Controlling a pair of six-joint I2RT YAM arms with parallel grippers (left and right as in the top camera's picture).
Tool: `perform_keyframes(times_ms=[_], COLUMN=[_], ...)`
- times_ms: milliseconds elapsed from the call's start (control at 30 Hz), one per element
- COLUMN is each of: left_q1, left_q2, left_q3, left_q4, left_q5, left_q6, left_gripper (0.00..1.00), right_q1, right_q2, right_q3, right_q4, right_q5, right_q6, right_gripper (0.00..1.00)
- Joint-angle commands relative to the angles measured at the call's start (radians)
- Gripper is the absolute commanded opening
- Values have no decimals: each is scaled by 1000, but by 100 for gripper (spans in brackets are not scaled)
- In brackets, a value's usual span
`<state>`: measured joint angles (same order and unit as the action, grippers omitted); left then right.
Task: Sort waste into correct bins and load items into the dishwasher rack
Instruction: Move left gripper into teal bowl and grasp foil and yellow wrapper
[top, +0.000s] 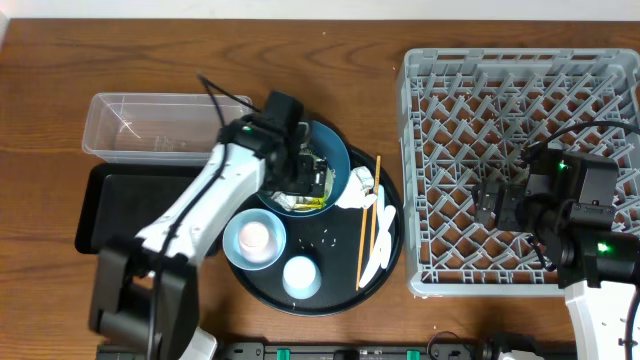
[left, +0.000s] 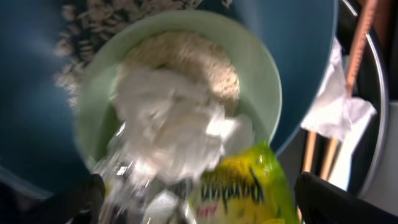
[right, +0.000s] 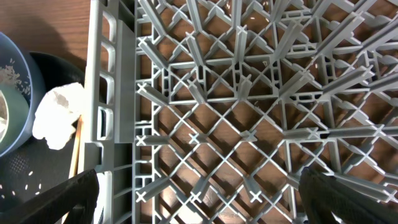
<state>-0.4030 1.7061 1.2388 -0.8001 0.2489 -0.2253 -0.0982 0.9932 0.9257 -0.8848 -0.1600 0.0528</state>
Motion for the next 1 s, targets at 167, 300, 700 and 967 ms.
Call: perform_keyframes(times_ms=[167, 300, 700, 967], left_q1=[-21, -21, -21, -19], left_q2=[74, 76, 68, -97], left_q3=[15, 15, 16, 33], left_q4=[41, 40, 35, 18], left_q5=[-31, -34, -80, -166], left_q6=[-10, -9, -10, -55], left_gripper=[80, 58, 6, 6], right_q1=[6, 6, 6, 6], right_q2=[-3, -3, -3, -3], right_q3=[21, 21, 21, 21], right_q4=[2, 2, 2, 2], right_q5=[-1, -1, -1, -1], right_q6=[11, 11, 10, 11], right_gripper=[99, 99, 99, 99])
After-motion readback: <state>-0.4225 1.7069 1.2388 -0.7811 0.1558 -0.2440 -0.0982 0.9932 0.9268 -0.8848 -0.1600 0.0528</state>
